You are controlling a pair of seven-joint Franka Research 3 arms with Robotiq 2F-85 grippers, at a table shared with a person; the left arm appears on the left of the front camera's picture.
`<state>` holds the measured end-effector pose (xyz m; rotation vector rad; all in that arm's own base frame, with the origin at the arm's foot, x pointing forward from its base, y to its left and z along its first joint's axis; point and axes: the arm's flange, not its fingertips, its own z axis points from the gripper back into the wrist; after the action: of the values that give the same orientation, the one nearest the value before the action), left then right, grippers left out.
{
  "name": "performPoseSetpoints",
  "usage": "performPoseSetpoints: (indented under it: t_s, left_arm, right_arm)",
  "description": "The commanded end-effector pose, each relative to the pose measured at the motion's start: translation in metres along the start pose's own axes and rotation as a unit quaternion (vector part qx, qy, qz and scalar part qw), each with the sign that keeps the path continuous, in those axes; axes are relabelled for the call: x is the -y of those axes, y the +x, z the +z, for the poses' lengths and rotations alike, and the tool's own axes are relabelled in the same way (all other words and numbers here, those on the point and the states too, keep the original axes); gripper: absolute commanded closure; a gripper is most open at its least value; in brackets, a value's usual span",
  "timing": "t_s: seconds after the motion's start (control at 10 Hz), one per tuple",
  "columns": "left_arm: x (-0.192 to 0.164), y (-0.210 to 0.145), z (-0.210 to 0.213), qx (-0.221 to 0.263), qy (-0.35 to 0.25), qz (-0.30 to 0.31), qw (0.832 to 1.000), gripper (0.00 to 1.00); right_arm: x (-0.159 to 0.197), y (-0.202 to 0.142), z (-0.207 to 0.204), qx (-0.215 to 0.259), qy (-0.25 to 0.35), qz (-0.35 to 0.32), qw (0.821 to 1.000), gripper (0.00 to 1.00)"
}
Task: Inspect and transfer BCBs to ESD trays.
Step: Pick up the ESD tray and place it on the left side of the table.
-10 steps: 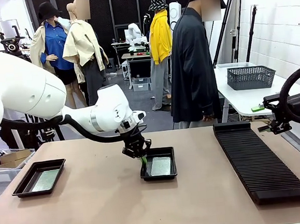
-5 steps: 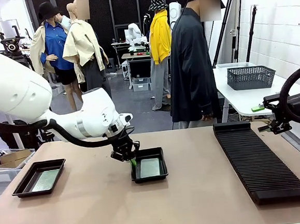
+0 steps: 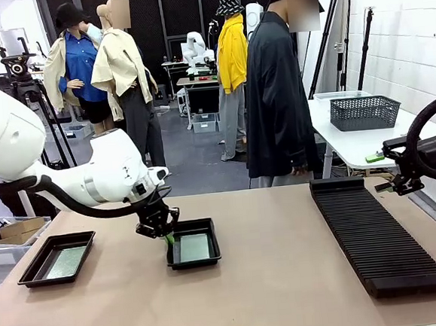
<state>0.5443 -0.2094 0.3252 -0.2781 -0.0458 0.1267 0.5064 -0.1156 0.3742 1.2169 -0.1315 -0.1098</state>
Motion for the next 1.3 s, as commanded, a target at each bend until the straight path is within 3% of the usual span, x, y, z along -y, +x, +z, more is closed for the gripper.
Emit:
performPoseSetpoints:
  t_s: [0.0, 0.7, 1.2]
  left_arm:
    - [-0.017, 0.001, 0.013, -0.011, 0.002, -0.007, 1.0, 1.0]
    - [-0.081, 0.008, 0.033, -0.033, 0.03, 0.014, 0.999, 1.0]
    - [-0.121, 0.012, 0.044, -0.056, 0.057, -0.003, 0.997, 1.0]
  right_arm:
    - [-0.002, -0.001, -0.001, -0.001, -0.006, 0.0, 1.0, 0.0]
    - [-0.002, -0.001, -0.001, -0.001, -0.006, 0.0, 1.0, 0.0]
    - [-0.002, -0.001, -0.001, -0.001, -0.006, 0.0, 1.0, 0.0]
